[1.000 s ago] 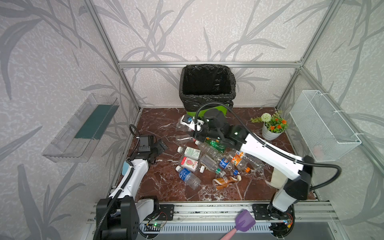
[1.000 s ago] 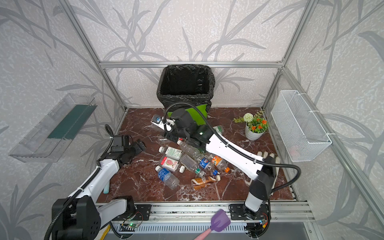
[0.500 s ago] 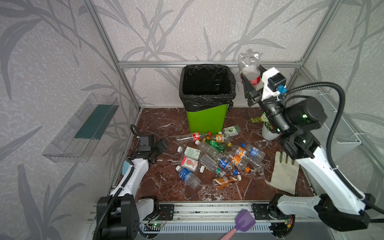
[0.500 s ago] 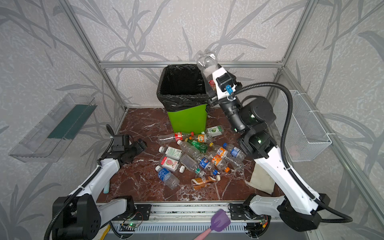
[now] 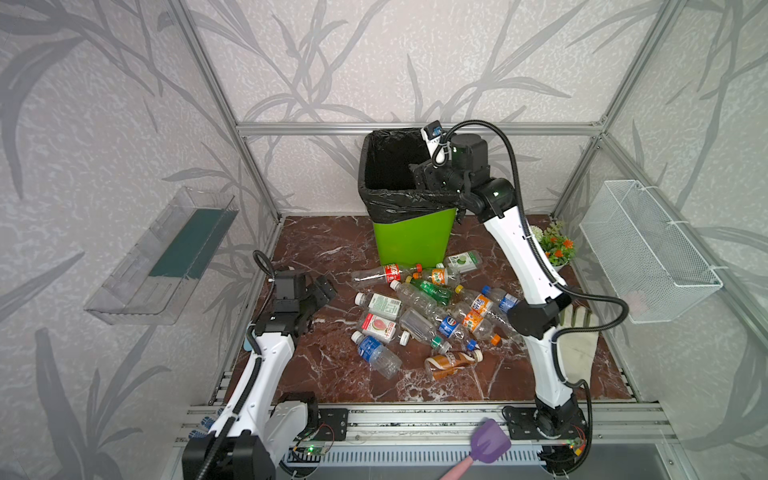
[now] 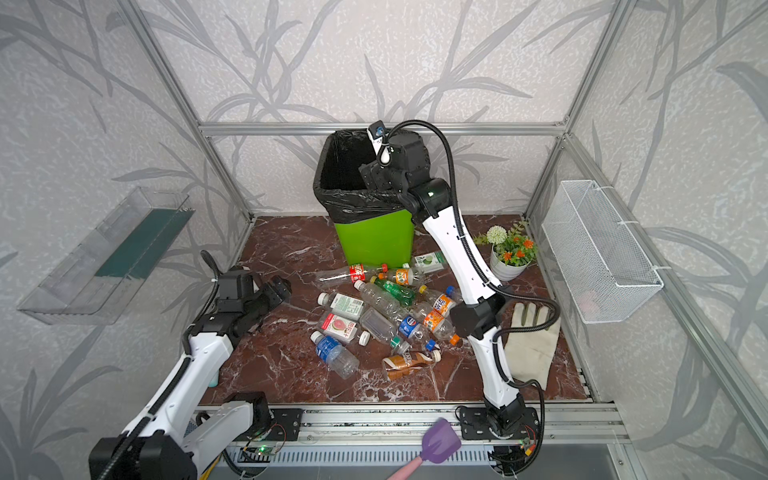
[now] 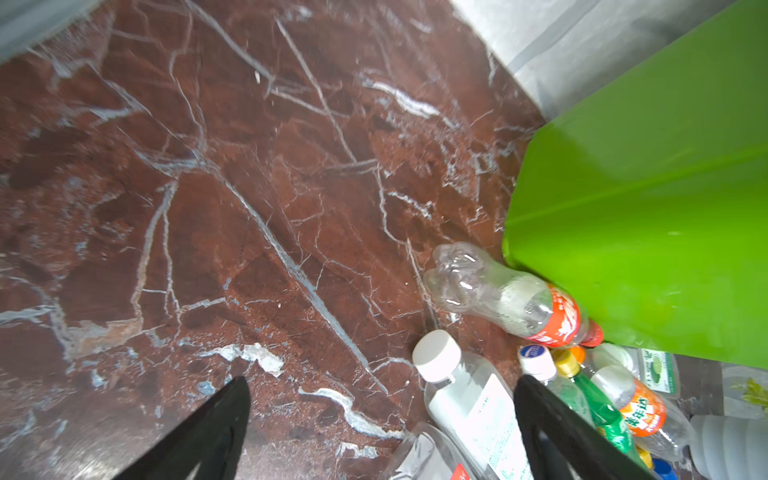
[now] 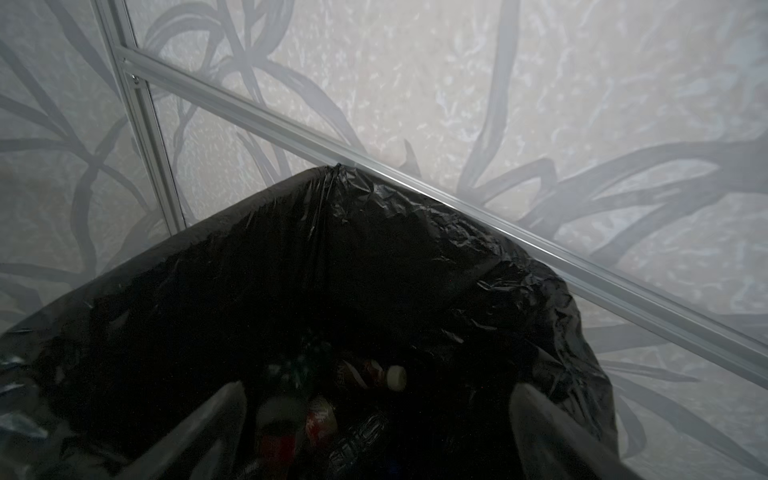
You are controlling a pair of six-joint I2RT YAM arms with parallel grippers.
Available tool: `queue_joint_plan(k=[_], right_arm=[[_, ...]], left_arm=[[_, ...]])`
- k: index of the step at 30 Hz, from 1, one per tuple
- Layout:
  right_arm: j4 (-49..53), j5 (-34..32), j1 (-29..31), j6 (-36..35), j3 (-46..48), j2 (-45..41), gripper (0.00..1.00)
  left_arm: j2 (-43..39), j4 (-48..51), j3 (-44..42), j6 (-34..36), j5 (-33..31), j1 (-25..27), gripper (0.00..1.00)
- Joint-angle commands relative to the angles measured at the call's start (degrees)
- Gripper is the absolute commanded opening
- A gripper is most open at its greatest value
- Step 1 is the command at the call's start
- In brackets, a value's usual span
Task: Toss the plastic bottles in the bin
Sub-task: 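Carry the clear bottle over the bin and release it with the right gripper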
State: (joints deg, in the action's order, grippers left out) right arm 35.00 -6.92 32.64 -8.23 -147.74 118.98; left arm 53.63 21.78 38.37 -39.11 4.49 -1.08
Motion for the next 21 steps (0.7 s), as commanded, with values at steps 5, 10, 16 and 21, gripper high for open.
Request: queue_joint_plan(k=[5, 10, 16, 21], right_arm=[[-45.25, 3.42, -0.60, 7.05, 51.59, -38.35, 0.99], [-46.97, -0.46, -3.08, 6.71, 70.35, -49.97, 0.99], [-45.09, 0.79, -11.85, 13.44, 89.71, -61.21, 0.99], [-41.31, 1.50, -19.03, 18.44, 100.53, -67.88, 0.99]], left_arm=[[-7.62, 9.26, -0.49, -6.25, -9.65, 8.63, 0.99], [-10.05, 13.72, -0.40, -11.49, -10.49, 13.84, 0.99], [-12.28, 17.17, -2.85, -19.51, -12.11, 22.21, 0.96], [-12.02, 17.11, -5.42, -26.80, -14.35, 31.67, 0.89]])
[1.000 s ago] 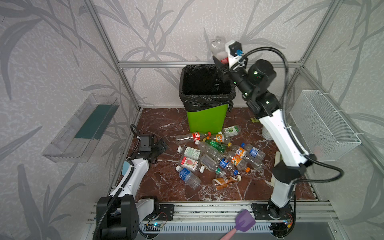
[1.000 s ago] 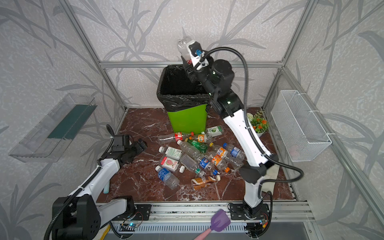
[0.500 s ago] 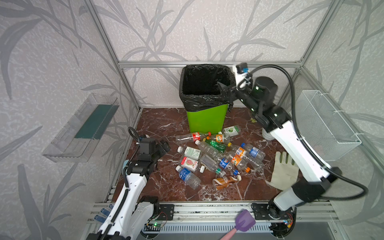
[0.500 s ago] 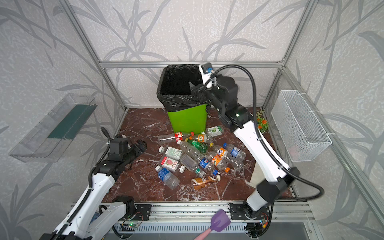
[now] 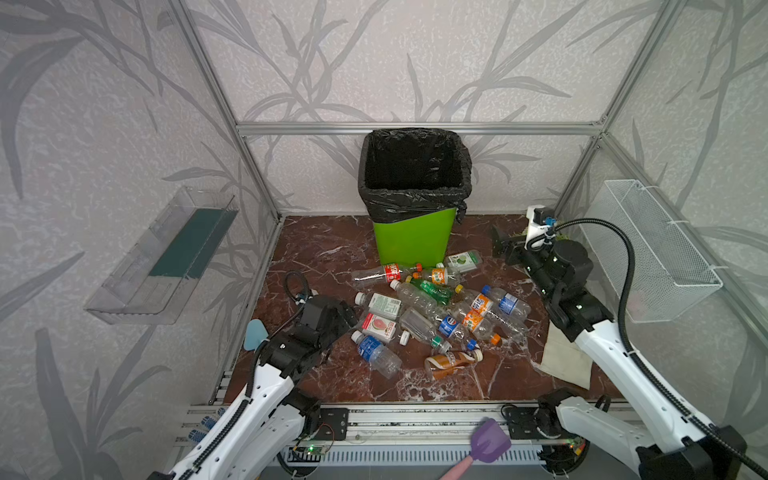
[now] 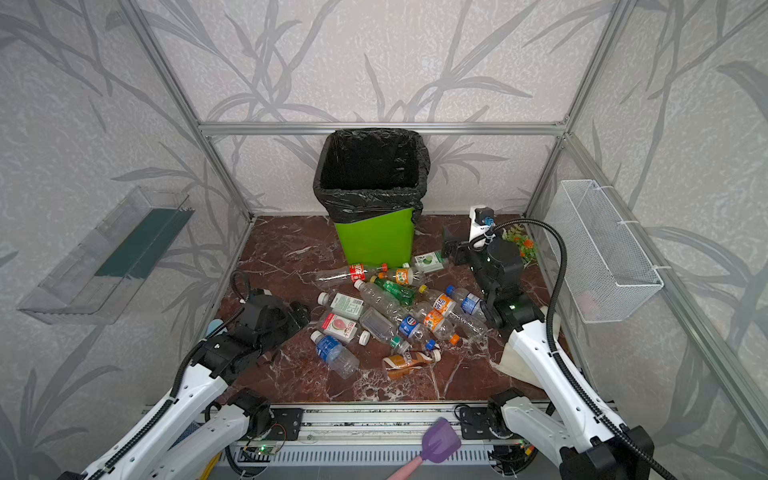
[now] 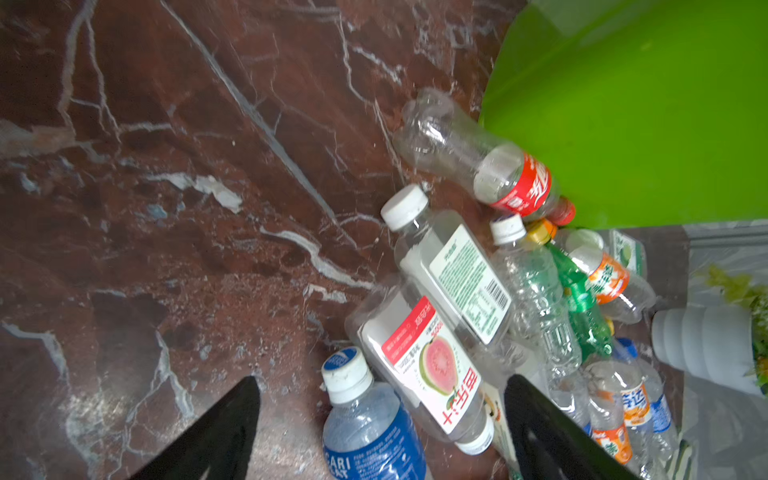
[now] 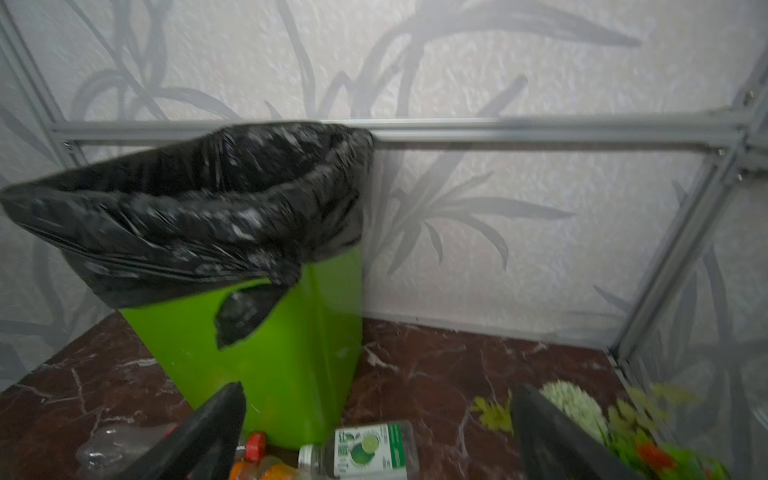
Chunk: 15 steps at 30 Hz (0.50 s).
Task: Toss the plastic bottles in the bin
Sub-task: 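Carry the clear bottle over the bin and release it with the right gripper, then grasp the blue-labelled bottle with the left gripper while the right gripper withdraws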
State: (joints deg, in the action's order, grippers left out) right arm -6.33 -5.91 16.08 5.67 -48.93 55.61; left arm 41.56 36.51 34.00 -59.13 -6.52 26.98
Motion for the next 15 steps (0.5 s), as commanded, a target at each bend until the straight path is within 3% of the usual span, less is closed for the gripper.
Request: queue_joint_plan(k=[1, 7, 15], right_arm=[[0.93, 0.84, -3.79, 5.44, 3.16, -5.48, 0.99], [3.20, 3.32, -8.03, 8.21, 8.47, -8.11, 0.99], [3.34, 5.11, -9.87, 9.36, 10.97, -8.11, 0.99]], left_arm=[[0.54, 2.10, -1.36, -8.02, -4.09, 6.26, 0.88], [5.38, 1.45, -2.07, -16.07, -7.89, 18.46, 0.85], [11.04, 1.86, -2.90, -27.30, -12.17, 29.17, 0.83]])
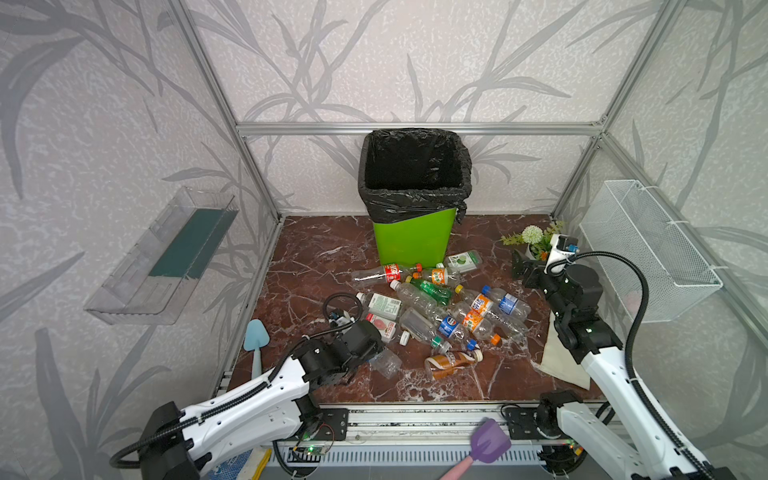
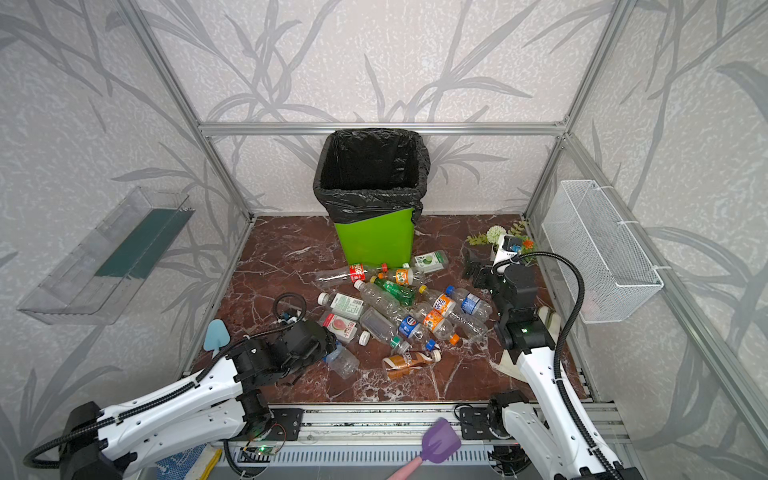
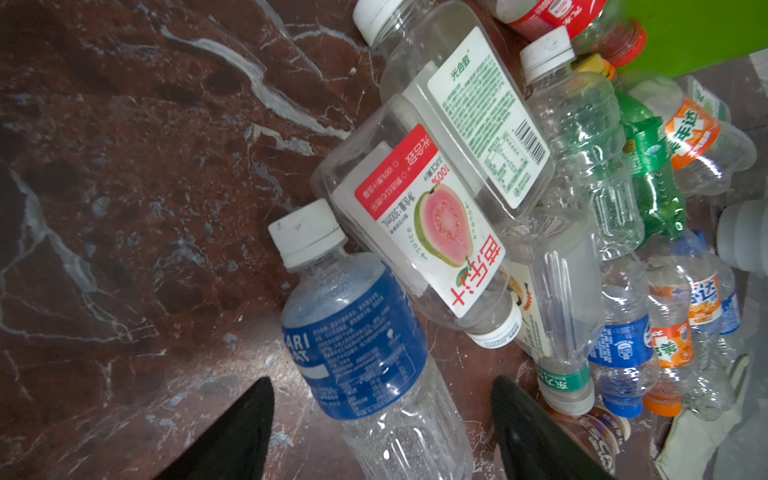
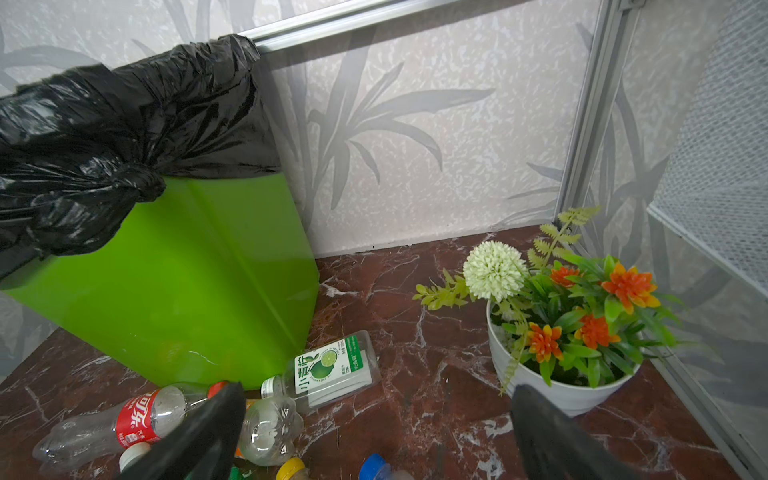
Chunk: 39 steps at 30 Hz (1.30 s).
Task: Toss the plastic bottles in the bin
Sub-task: 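Grasp the blue-labelled bottle with the left gripper while the right gripper withdraws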
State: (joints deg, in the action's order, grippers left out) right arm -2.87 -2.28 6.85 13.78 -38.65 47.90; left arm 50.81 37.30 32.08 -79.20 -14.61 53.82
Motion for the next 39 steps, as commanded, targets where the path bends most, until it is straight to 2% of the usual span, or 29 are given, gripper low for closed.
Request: queue_joint_plan(k=[1, 5, 13, 21, 25, 29, 34, 39], right_arm=[[-0.18, 1.77, -0.85, 1.23, 0.81, -0.22, 0.99], [0.24, 2.42, -1.27, 1.12, 1.02, -0.08, 0.99], [0.63, 2.77, -1.93, 0.90, 1.90, -0.44, 0.99], [1.59, 3.47, -2.02, 1.10, 1.79, -0.65, 0.99], [2.08, 3.43, -2.02, 1.10, 1.99, -1.39, 0.99], [2.35, 3.43, -2.07, 1.24, 2.09, -1.54, 0.99], [1.87, 3.38, -2.11, 1.61, 1.92, -0.82, 0.99], [1.73, 2.22, -2.32, 0.66, 0.47, 0.39, 0.99]], left_arm=[[2.62, 0.01, -1.25, -7.86, -4.36, 3.13, 0.82], [5.36, -5.53, -3.20, -8.90, -4.02, 3.48, 0.83], [9.02, -9.64, -6.06, -8.77, -4.11, 3.31, 0.83], [12.80, -14.60, -9.21, -7.65, -0.30, 1.62, 0.79], [11.51, -15.71, -11.16, -7.63, 0.11, 0.76, 0.59], [7.93, -10.62, -9.88, -6.87, -1.14, 0.72, 0.52], [3.40, -2.29, -5.33, -5.46, -4.17, 0.74, 0.50], [-1.54, 7.92, 3.01, -2.20, -12.31, 0.67, 0.48]])
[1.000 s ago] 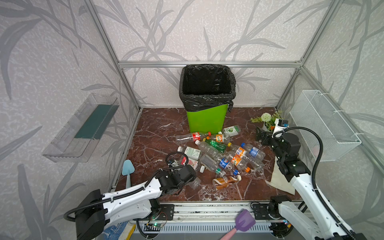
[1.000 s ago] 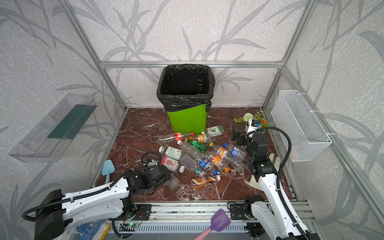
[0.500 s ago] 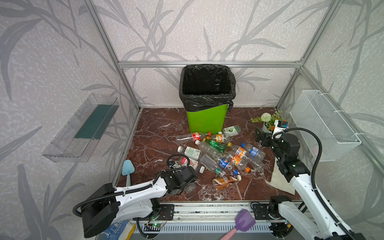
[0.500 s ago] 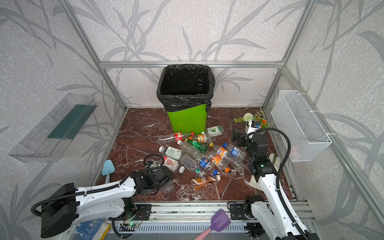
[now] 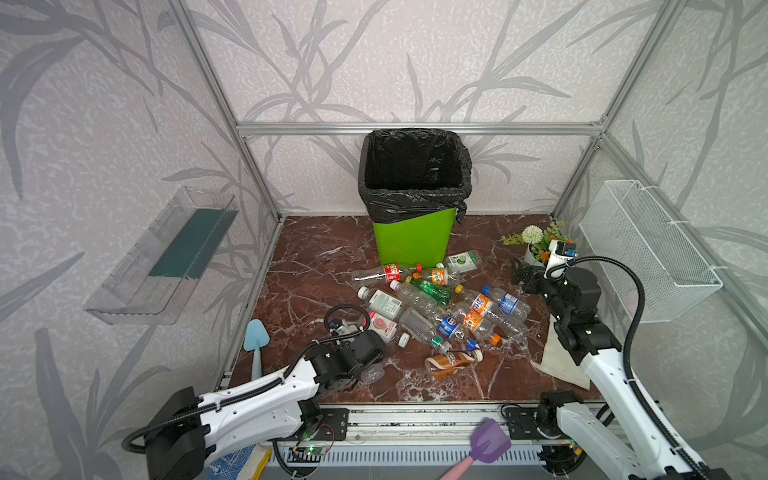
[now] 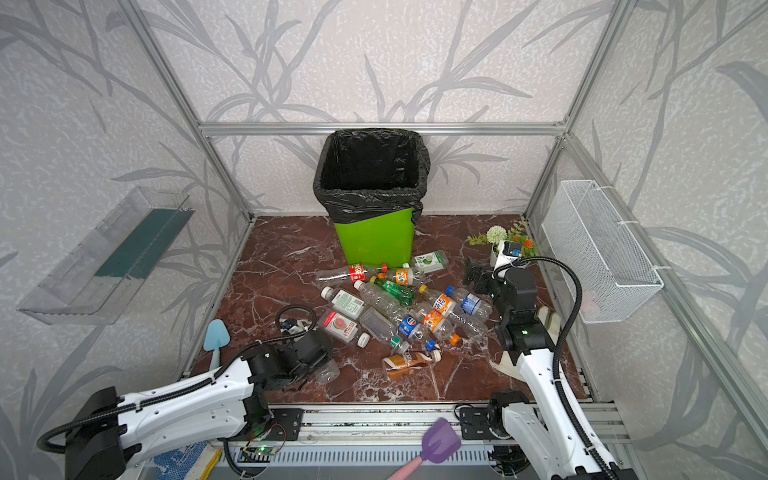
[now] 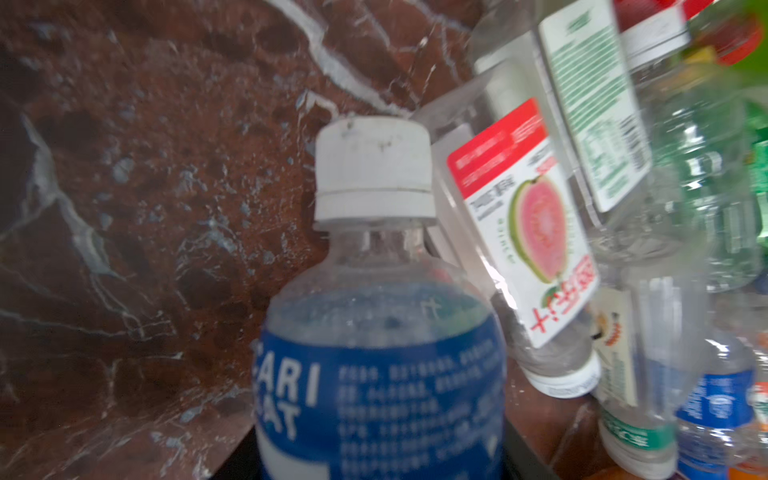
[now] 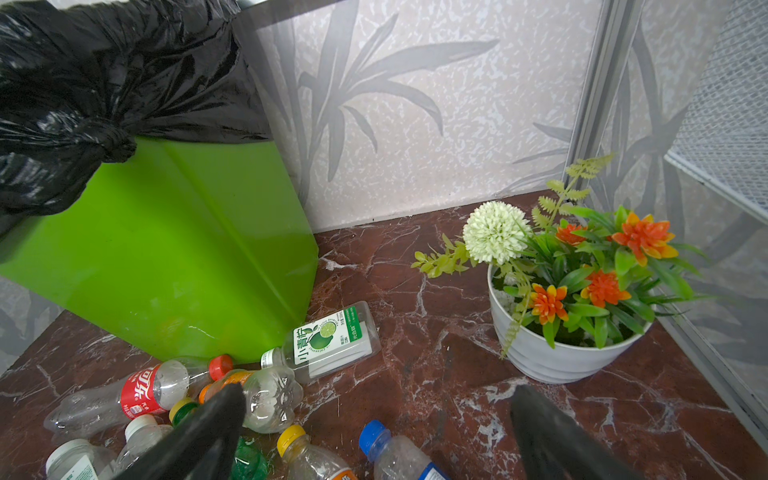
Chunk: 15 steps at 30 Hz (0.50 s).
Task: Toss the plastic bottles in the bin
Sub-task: 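Grasp the blue-labelled bottle with the left gripper while the right gripper withdraws, then lift the blue-labelled bottle over the bin and open the left gripper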
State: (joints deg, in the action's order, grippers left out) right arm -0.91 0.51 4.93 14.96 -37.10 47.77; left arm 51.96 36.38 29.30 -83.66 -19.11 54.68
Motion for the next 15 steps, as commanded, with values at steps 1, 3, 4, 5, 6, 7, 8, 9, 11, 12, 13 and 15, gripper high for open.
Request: queue_joint_plan(k=[1, 3, 4, 5, 6, 7, 8, 9, 11, 12, 13, 15], right_arm=[[-0.32, -0.69, -0.53, -0.61, -1.39, 0.73, 0.99], [-0.74, -1.03, -1.11, -0.42, -2.04, 1.16, 0.99], [-0.91, -1.07, -1.53, -0.16, -2.19, 1.26, 0.99], [-1.23, -1.13, -2.04, 0.27, -2.33, 1.27, 0.99], [-1.48, -1.12, -2.64, 0.85, -2.35, 1.27, 0.99], [-1.71, -1.10, -3.09, 1.30, -2.31, 1.27, 0.99], [-2.03, -1.13, -3.93, 2.11, -2.35, 1.21, 0.99], [-2.08, -1.21, -4.56, 2.75, -2.36, 1.19, 0.99], [-2.17, -1.30, -5.85, 3.70, -2.26, 0.86, 0.99], [-2.16, -1.29, -6.40, 3.99, -2.22, 0.68, 0.99], [-2.16, -1.24, -6.87, 4.19, -2.18, 0.53, 0.99], [-2.00, -1.30, -7.71, 4.60, -1.94, 0.18, 0.99]], left_arm=[[-3.65, 11.12, 8.16, 3.37, -10.60, -0.18, 0.48], [-5.50, 14.65, 13.94, 7.28, -16.24, -0.48, 0.48], [-6.08, 15.99, 16.90, 9.18, -18.48, -0.97, 0.48], [-6.61, 16.88, 20.23, 12.18, -21.21, -1.74, 0.48], [-7.02, 16.89, 23.78, 15.91, -23.61, -2.88, 0.48], [-7.28, 15.82, 26.62, 19.86, -25.22, -4.03, 0.48], [-7.40, 13.23, 29.81, 24.99, -26.48, -5.64, 0.48], [-7.40, 10.03, 32.22, 30.23, -26.82, -7.07, 0.48], [-5.87, 1.40, 37.79, 41.35, -26.49, -10.61, 0.48], [-4.13, -2.04, 40.81, 46.32, -26.25, -11.94, 0.48], [-2.38, -4.46, 43.51, 50.06, -25.94, -12.91, 0.49], [3.40, -9.11, 49.53, 56.31, -22.83, -15.50, 0.52]])
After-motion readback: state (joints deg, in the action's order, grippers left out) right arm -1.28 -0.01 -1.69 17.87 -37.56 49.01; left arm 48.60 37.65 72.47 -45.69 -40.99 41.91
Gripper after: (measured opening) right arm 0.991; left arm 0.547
